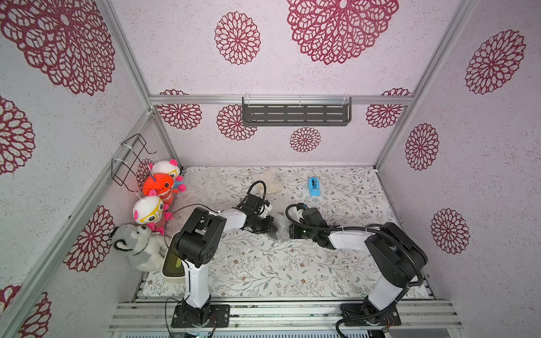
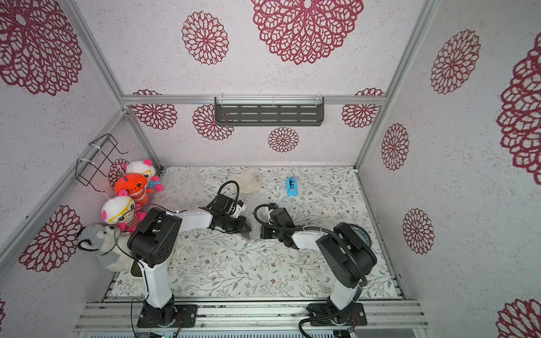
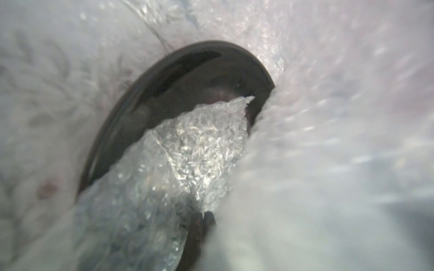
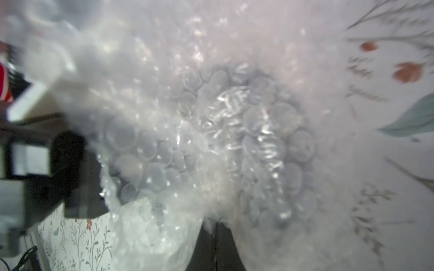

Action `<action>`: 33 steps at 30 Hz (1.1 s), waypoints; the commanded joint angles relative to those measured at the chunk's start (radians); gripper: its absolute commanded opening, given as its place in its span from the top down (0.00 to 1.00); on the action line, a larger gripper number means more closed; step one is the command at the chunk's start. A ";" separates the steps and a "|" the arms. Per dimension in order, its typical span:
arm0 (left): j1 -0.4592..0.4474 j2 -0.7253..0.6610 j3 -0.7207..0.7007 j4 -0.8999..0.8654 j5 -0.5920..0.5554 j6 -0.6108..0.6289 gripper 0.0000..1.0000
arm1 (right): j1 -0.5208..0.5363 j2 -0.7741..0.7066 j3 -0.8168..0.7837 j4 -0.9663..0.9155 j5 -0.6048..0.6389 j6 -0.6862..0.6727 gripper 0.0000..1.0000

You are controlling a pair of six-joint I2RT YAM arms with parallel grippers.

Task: Wrap dinner plates in bubble wrap
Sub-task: Wrap the plate in the bubble wrap.

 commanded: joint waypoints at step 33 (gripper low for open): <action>0.002 0.068 0.003 -0.038 -0.028 0.044 1.00 | -0.233 -0.487 -0.463 -0.101 -0.092 -0.029 0.71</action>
